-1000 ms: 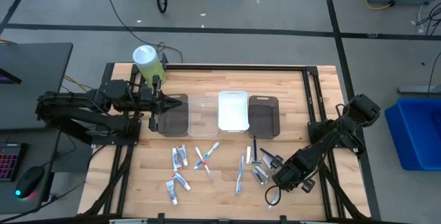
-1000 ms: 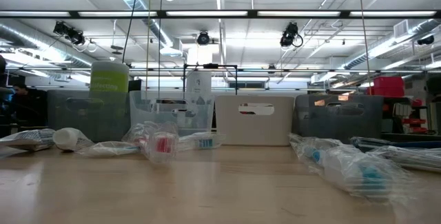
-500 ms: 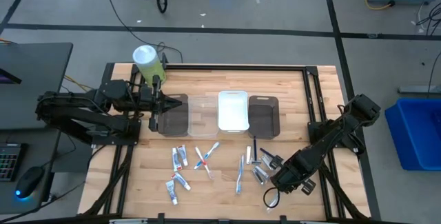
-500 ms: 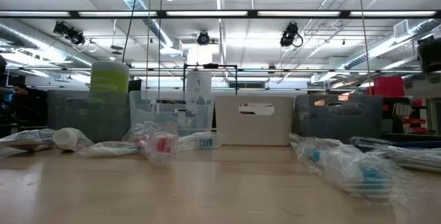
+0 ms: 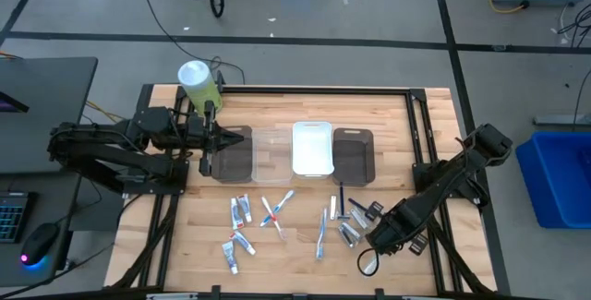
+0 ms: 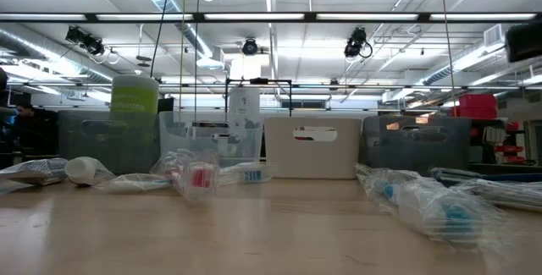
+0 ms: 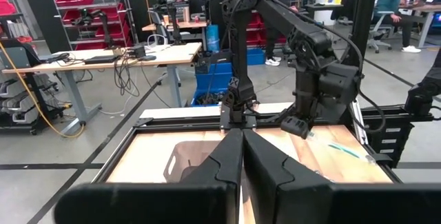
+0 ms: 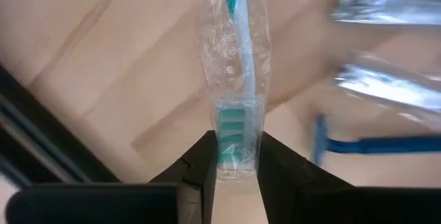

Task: Pick & Place Travel size toiletries
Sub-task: Put the green toothbrush into the transparent bin

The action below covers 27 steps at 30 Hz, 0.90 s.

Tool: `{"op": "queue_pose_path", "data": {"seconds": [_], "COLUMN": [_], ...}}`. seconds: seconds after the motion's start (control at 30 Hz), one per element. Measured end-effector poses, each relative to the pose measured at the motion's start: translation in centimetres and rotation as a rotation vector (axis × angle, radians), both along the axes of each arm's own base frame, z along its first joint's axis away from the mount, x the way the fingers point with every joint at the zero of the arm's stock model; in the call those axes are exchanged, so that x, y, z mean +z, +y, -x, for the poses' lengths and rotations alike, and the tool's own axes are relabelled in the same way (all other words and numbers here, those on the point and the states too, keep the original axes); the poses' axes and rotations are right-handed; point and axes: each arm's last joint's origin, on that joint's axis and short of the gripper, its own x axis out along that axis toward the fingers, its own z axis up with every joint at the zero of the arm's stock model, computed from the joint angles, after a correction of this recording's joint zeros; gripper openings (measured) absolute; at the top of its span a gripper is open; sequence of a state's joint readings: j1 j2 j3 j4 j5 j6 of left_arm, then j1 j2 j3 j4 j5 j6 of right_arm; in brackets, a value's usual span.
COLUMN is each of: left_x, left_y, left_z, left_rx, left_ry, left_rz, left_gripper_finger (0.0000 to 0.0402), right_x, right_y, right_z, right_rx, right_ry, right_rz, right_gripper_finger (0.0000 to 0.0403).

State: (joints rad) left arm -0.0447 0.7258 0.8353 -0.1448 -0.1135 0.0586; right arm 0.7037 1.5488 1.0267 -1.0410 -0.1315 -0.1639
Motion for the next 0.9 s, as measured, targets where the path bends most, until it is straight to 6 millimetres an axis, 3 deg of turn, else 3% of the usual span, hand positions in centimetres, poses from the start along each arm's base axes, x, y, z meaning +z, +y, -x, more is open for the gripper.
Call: {"op": "queue_pose_path", "data": {"seconds": [0.57, 0.9], "left_x": [0.0, 0.1], "left_y": [0.0, 0.0], "left_z": [0.0, 0.0], "left_rx": [-0.002, 0.000], "left_ry": [-0.001, -0.011], "left_rz": [0.002, 0.000], "left_gripper_finger": [0.0022, 0.0022], "right_x": [6.4, 8.3], "right_y": [-5.7, -8.7], "right_z": [1.7, 1.5], "right_rx": [-0.296, -0.530], "right_ry": [-0.400, -0.659], "right_rz": [0.181, 0.339], "right_gripper_finger": [0.0094, 0.0094]}}
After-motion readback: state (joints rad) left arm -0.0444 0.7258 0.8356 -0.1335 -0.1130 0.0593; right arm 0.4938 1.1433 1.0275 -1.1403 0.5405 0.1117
